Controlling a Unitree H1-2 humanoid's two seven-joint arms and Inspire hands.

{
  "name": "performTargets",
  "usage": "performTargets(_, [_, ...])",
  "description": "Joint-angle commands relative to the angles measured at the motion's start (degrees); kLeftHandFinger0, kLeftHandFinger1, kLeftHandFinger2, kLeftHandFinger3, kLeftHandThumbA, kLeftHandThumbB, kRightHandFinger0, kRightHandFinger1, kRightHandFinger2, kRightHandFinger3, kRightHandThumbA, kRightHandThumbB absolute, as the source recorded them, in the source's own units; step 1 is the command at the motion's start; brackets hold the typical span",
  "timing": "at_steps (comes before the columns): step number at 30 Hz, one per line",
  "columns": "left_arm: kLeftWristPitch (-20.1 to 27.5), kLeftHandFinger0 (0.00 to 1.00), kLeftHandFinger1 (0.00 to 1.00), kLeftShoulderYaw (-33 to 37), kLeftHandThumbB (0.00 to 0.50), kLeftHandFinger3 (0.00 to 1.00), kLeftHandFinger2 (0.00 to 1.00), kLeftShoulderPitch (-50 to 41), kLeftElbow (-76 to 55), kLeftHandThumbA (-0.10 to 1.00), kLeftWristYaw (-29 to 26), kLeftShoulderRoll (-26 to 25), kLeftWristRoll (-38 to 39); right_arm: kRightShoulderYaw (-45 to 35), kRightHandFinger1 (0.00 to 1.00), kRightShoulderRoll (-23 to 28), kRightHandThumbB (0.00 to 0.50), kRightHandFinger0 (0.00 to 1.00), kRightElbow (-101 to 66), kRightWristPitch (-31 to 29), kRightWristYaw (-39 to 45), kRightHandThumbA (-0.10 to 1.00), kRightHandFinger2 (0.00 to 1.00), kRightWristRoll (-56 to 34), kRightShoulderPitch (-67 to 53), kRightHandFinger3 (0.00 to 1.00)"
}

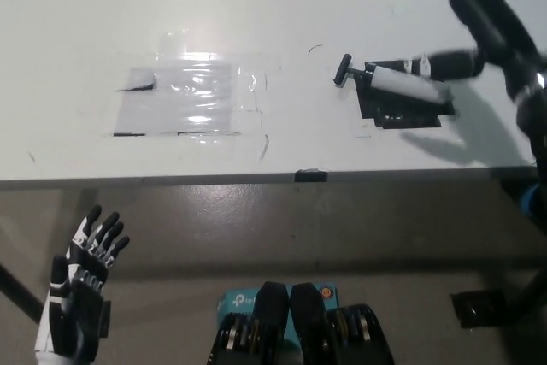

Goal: The robot uses right hand to pick up a small white air pumper and uses its left hand to compress it, and then puts it on the desk

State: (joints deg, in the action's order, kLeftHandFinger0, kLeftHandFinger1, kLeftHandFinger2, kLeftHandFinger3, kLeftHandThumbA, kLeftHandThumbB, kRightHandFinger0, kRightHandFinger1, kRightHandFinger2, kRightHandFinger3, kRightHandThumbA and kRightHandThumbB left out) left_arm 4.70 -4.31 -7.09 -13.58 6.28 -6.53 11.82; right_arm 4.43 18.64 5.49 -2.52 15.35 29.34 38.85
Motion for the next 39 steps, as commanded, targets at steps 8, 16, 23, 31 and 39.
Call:
performTargets(8, [2.74,1.0,1.0,2.61,0.263,1.0,1.0,6.79,1.44,1.0,2.42,-1.38,-1.81,-3.09,1.0,-14.82,0.205,1.0,-29.56,-9.49,-11.82,1.0,1.0,-12.06,-30.41,1.0])
performTargets(16, [10.93,1.0,1.0,2.8,0.214,1.0,1.0,7.12,7.0,1.0,0.77,-2.12,-7.75,-0.51,1.0,-19.54,0.173,1.0,-8.92,-16.16,-14.55,1.0,1.0,-7.38,-30.98,1.0])
performTargets(23, [15.49,1.0,1.0,2.09,0.243,1.0,1.0,6.34,10.58,1.0,0.3,-2.12,-8.42,-0.56,1.0,-20.72,0.162,1.0,0.11,-20.38,-17.35,1.0,1.0,-8.81,-30.06,1.0])
performTargets(31, [15.99,1.0,1.0,1.35,0.201,1.0,1.0,6.72,12.16,1.0,-0.06,-2.02,-8.39,-0.46,1.0,-20.54,0.173,1.0,2.44,-22.09,-18.04,1.0,1.0,-9.9,-29.52,1.0])
performTargets(39, [15.93,1.0,1.0,0.18,0.162,1.0,1.0,6.83,14.91,1.0,-1.14,-1.47,-8.33,-0.22,1.0,-20.38,0.164,1.0,2.38,-22.32,-18.16,1.0,1.0,-11.14,-29.98,1.0])
